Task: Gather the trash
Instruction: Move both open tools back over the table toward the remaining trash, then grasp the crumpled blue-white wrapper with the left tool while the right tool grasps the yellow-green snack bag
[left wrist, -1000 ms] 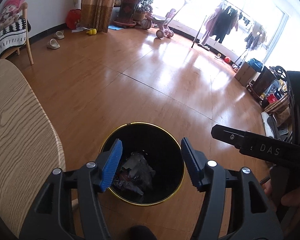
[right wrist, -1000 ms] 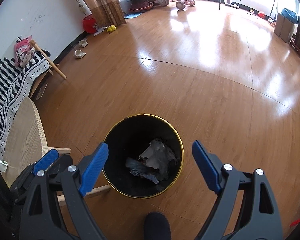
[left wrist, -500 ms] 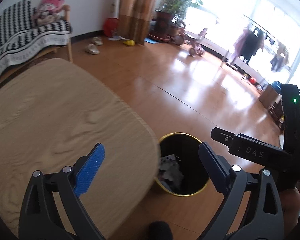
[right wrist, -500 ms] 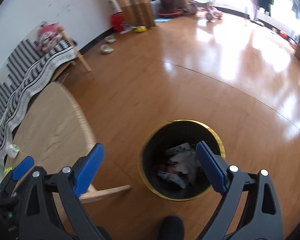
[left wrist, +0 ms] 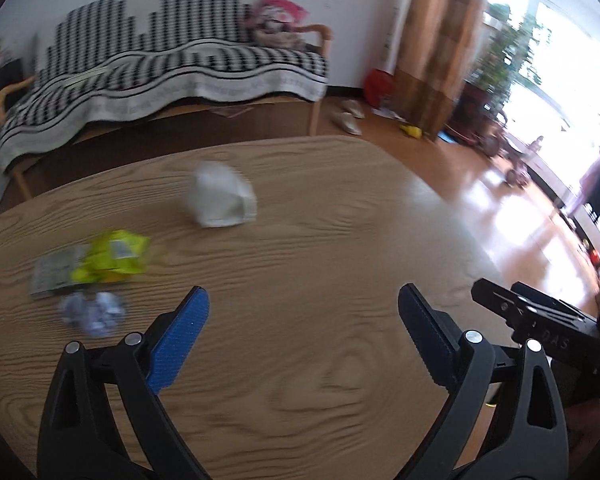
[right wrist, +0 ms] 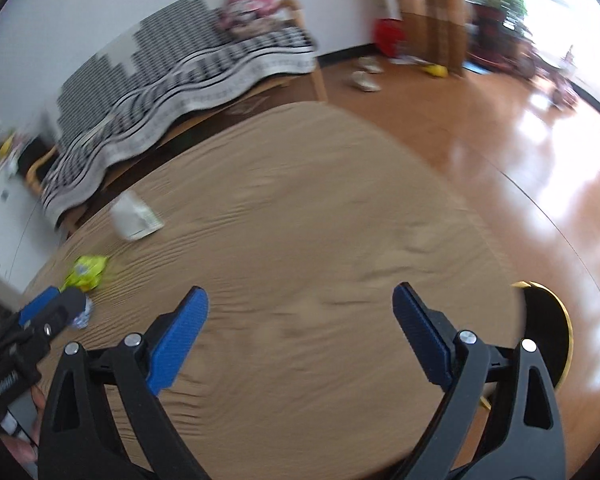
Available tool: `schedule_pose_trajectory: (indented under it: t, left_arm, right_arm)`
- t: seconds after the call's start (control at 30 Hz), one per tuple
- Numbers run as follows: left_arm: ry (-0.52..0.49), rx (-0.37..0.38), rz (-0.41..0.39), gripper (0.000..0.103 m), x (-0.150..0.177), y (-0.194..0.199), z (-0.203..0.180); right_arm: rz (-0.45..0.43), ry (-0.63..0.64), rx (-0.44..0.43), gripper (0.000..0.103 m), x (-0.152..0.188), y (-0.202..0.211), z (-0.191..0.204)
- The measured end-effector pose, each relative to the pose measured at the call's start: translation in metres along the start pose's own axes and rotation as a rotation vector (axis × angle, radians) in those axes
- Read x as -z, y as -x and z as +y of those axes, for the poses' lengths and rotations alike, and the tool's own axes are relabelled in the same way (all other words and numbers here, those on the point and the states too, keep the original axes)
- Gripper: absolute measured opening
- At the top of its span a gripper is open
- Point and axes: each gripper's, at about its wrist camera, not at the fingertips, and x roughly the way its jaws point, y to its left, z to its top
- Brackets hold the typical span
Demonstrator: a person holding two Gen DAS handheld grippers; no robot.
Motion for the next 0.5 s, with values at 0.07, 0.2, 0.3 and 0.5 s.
schedule_pose_trajectory:
  t: [0.07,0.2,0.3,0.5]
  left_arm:
    - [0.032,-0.037,-0.006,0.093,0.003,0.005,0.030]
    - [0.089,-0.104,-0.002,0.093,0.004,0.009,0.085]
    - [0.128,-0.146,0.006,0.093,0.008,0.010,0.121]
    - [0.125,-0.185,0.027,0.093,0.021,0.003,0.157]
  right_arm:
    - [0.012,0.050,-0.027,0.090,-0.003,-0.013,0.035]
    - [0.030,0.135,-0.062,0.090,-0.004,-0.036,0.092]
    - [0.049,0.177,-0.094,0.090,-0.003,-0.054,0.130]
    - [0.072,0.206,-0.138,0.090,0.002,-0.074,0.167]
